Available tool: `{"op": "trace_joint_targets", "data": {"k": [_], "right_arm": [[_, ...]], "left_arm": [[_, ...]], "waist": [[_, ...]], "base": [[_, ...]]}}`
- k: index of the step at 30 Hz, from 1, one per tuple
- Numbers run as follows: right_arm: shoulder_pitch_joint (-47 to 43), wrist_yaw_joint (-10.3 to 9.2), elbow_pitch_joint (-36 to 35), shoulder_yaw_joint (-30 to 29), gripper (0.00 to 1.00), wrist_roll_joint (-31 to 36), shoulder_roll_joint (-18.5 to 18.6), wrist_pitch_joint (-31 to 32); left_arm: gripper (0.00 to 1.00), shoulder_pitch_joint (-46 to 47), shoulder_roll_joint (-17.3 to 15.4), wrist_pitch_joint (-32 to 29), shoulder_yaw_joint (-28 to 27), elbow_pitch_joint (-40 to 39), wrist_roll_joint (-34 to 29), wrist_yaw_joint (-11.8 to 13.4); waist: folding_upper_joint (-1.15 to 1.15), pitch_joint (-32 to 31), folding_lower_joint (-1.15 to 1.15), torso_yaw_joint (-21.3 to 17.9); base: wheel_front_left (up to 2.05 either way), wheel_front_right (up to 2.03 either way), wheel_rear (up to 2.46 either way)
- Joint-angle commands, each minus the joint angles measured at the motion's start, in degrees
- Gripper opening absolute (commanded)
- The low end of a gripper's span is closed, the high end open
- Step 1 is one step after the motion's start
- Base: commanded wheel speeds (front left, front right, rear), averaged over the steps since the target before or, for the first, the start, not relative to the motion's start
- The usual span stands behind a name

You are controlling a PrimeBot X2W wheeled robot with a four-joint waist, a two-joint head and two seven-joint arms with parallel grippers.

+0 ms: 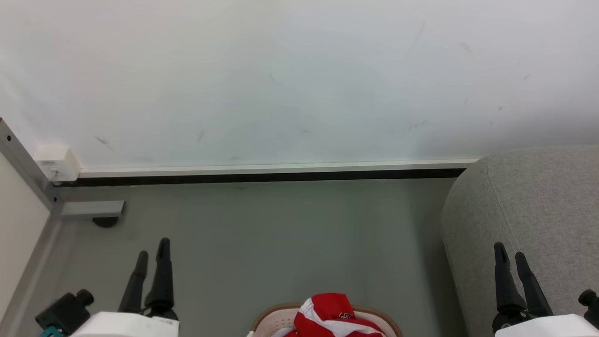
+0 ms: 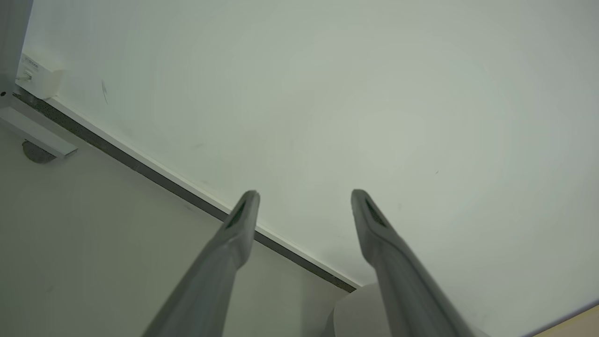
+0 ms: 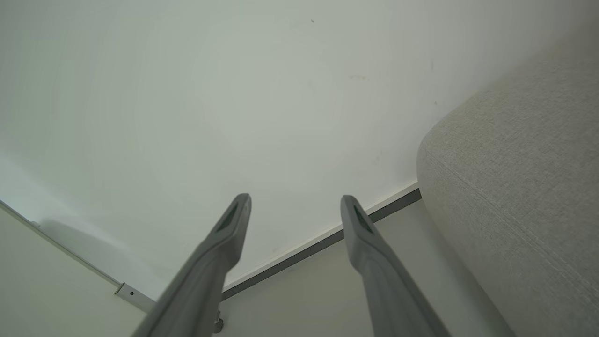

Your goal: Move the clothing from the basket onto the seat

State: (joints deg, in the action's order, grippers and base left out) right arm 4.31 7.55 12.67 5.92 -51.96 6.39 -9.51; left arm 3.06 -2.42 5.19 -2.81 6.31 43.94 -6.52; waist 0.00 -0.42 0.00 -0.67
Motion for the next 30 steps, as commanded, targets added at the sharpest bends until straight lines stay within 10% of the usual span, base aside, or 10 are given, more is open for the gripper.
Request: {"op": "trace_joint_targets", "data": {"k": [1, 30], "right_arm": [[0.84, -0.05, 0.07, -0.48, 1.0, 3.53, -0.01, -0.56], [1.68, -0.08, 1.91, -0.06, 1.0, 24.51, -1.71, -2.81]], "left_arm": [[1.0, 0.01, -0.83, 0.86, 0.49, -0.29, -3.97, -0.06], [1.0, -0.52, -2.54, 5.24, 4.11, 0.87, -22.96, 2.25]], "waist": [[0.0, -0.08, 0.0, -0.1], [0.0, -0.36, 0.0, -0.93]], "base": [[0.0, 0.0, 0.0], [0.0, 0.0, 0.0]]}}
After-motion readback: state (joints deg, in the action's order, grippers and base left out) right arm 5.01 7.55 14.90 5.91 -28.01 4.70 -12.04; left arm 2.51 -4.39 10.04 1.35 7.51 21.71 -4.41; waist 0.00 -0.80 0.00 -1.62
